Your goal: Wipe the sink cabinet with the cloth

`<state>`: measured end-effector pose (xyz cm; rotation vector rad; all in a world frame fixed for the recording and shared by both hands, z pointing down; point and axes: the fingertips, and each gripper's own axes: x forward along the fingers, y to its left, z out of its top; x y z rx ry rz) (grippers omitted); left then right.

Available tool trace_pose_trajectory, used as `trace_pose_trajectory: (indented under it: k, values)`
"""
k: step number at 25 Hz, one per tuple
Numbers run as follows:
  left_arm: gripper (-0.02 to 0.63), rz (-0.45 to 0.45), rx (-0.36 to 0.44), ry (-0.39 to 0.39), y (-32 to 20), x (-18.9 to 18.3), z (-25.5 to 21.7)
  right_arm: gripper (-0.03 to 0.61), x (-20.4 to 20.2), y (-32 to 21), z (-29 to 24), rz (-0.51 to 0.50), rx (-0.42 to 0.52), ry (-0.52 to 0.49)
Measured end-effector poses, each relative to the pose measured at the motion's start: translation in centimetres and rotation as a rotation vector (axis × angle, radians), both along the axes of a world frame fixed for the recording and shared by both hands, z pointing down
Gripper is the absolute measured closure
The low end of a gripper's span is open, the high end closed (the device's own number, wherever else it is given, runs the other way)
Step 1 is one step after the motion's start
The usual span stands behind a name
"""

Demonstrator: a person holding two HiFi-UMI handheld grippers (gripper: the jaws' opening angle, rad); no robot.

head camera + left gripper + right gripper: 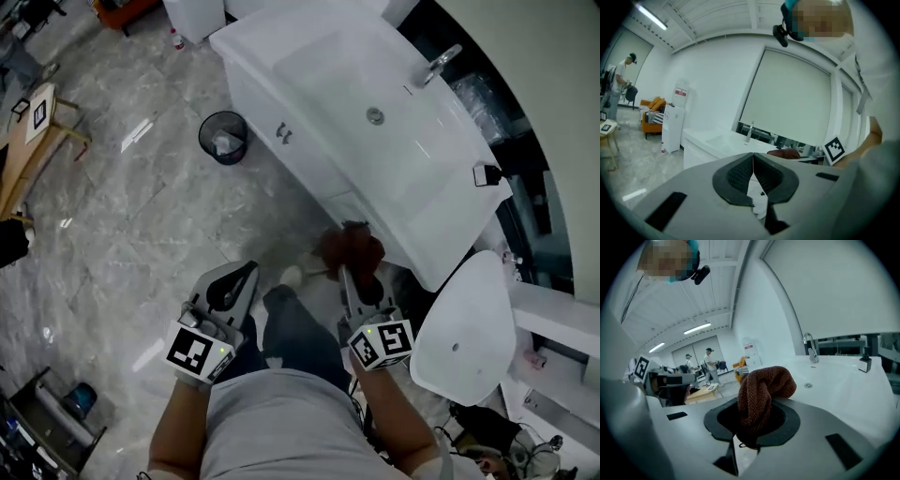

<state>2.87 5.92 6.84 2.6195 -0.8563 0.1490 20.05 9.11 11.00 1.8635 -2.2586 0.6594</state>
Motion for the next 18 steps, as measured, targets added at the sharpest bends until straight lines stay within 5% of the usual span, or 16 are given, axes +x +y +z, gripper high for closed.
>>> trace_pose_trajectory:
  k: [6,18]
  values:
    - [0.603,-0.077,-0.074,0.041,-0.5,-3.6,2.8,0.495,-2.9,-1.8,3.7,-0.064,-0.081,-0.013]
    - [0.603,-0.085,-0.184,0.04,-1.8,-7.7,13.4,0.495,-6.5,-5.9,13.5,0.009,-0.22,-0.083]
